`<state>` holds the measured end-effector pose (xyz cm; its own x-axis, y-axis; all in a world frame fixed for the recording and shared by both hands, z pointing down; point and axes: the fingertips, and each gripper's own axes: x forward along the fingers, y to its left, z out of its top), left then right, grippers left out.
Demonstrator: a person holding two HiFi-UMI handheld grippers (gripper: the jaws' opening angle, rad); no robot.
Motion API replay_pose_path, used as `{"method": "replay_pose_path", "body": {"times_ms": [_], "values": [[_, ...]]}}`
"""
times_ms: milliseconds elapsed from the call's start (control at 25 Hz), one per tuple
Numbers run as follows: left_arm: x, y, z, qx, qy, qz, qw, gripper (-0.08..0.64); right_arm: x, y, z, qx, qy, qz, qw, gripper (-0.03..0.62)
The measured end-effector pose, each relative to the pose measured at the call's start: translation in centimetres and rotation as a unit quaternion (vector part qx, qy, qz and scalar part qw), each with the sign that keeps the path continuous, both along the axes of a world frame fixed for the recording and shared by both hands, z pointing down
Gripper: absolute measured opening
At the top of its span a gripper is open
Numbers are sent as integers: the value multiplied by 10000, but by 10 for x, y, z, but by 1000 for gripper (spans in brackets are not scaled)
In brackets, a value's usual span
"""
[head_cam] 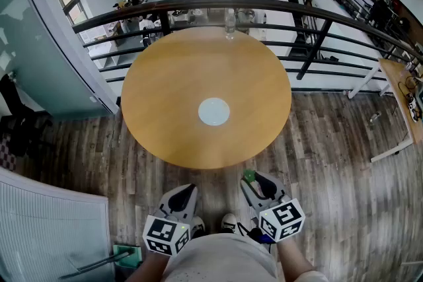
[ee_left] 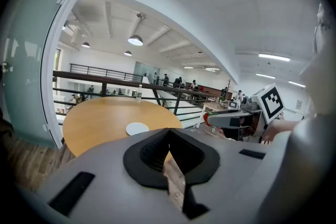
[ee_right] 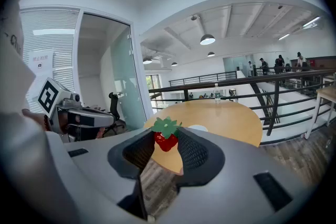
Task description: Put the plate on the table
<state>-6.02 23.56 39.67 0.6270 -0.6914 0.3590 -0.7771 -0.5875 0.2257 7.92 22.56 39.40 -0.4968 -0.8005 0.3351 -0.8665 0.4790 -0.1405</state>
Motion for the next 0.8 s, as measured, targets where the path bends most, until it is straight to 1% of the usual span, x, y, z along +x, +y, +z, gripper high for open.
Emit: {"method": "replay_pose_path", "body": {"times_ms": [440, 560, 680, 800], "values": [[-4, 4, -3, 33, -26, -43, 10000, 21, -1, 1, -2, 28, 25, -35, 10000, 153], [-4, 4, -2, 20, -52, -58, 10000, 21, 0, 1, 0, 10, -69, -13, 10000, 153], [1, 4, -4, 35, -89, -92, 9999, 21, 6, 2, -2, -1, -220, -30, 9998, 152], [10, 6, -6, 47, -114, -173, 9998, 21, 16, 5, -1, -23, -172, -73, 9998, 152]]}}
